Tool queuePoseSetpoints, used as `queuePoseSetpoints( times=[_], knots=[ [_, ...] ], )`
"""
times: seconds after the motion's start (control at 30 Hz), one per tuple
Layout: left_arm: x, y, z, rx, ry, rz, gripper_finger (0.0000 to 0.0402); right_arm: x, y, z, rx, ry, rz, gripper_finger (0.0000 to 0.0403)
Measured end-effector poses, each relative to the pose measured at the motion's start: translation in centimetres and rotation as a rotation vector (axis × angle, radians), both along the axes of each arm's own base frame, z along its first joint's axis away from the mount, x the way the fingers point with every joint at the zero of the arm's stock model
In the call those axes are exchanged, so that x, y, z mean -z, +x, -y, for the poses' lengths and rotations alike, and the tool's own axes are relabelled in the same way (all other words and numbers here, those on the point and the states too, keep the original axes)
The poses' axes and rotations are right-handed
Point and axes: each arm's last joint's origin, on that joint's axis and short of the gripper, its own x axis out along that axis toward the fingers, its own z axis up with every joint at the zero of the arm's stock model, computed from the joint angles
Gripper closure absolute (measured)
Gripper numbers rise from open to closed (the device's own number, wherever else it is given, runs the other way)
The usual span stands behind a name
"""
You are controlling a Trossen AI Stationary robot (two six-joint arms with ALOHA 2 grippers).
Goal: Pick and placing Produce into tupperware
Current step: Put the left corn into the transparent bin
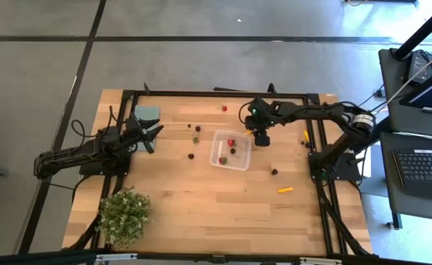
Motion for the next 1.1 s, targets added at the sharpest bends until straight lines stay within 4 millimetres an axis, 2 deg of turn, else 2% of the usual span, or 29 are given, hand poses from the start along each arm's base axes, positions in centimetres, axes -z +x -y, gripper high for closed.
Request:
queuePoseSetpoints(
  times=[0.5, 0.83, 1.1],
  knots=[
    [0.0, 0.0, 0.0, 0.000, 0.000, 0.000, 0.0253, 2.9, 0.8, 0.3, -0.035, 0.058, -0.052, 0.0235],
    [0.0, 0.0, 0.0, 0.000, 0.001, 0.000, 0.0253, 3.4, 0.8, 0.2, -0.037, 0.089, -0.069, 0.0288],
    [0.0, 0.0, 0.0, 0.000, 0.001, -0.001, 0.0253, 3.4, 0.7, 0.1, -0.011, 0.099, -0.078, 0.0365]
  ],
)
